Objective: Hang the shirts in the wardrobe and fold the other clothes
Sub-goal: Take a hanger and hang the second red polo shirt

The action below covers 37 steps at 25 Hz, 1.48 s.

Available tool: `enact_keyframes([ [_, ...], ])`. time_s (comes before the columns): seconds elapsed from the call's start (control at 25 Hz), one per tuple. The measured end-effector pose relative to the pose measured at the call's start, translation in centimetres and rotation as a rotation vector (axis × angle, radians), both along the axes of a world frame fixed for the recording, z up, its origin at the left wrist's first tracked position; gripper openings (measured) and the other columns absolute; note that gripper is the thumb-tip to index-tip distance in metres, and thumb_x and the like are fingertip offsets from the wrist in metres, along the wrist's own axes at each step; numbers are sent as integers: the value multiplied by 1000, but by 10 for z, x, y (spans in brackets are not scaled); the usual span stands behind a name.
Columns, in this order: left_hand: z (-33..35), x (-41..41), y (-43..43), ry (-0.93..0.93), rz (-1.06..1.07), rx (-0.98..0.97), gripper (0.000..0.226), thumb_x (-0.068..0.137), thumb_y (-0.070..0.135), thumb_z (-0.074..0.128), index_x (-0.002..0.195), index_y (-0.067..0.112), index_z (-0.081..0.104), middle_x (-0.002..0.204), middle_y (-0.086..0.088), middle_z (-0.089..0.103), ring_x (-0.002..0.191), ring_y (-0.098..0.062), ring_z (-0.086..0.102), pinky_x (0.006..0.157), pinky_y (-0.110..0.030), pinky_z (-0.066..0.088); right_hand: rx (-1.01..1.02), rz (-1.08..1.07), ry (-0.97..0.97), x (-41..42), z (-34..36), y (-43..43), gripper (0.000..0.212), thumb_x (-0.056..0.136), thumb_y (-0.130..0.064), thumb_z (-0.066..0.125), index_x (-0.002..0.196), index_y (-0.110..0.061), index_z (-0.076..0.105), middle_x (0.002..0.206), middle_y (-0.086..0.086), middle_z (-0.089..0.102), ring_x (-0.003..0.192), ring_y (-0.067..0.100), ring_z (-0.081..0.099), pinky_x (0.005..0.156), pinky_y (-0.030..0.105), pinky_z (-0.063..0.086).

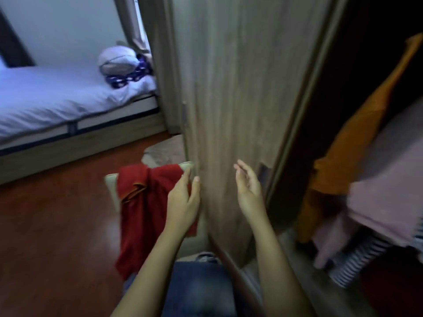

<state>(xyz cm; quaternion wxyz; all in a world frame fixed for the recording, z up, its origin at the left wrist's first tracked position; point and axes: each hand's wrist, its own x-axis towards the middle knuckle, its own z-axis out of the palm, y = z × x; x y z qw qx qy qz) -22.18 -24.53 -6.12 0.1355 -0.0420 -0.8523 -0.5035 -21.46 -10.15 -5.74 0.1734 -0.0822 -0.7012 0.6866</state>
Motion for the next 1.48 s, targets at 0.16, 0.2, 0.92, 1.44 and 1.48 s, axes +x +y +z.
enact_keyframes([
  [0.16,-31,-38,-105,-98,146,-96,53,98,25,46,144,4,33,150,-14,33,140,-22,29,109,-20,19,91,100,-127,-47,-54,-101,36,95,-17,49,130,-14,49,130,1,53,124,16,49,109,31,37],
  [0.2,-39,-50,-128,-132,171,-121,54,98,25,46,145,4,31,151,-15,31,141,-25,28,111,-26,19,125,114,-150,-58,-65,-121,38,94,-18,50,131,-14,48,133,3,52,125,17,49,110,35,36],
  [0.92,-118,-166,-207,-97,-166,-764,97,77,71,-17,150,12,6,159,-3,2,141,-12,-17,115,-37,-2,524,-186,-285,-148,-126,-138,38,91,-28,53,123,-7,54,116,17,63,106,33,59,86,30,42],
  [1.44,53,-133,-39,103,-1111,-517,31,82,32,67,111,24,58,135,7,51,140,-6,23,112,-56,10,971,-236,190,-6,70,-36,32,80,-7,63,101,-30,71,69,-6,43,64,2,48,60,8,35],
  [1.48,55,-123,-27,186,-1114,-477,21,82,41,65,93,26,56,112,10,62,123,3,43,110,-53,20,978,-315,176,14,78,-27,33,80,-7,64,100,-32,71,69,-6,45,63,5,48,58,9,34],
])
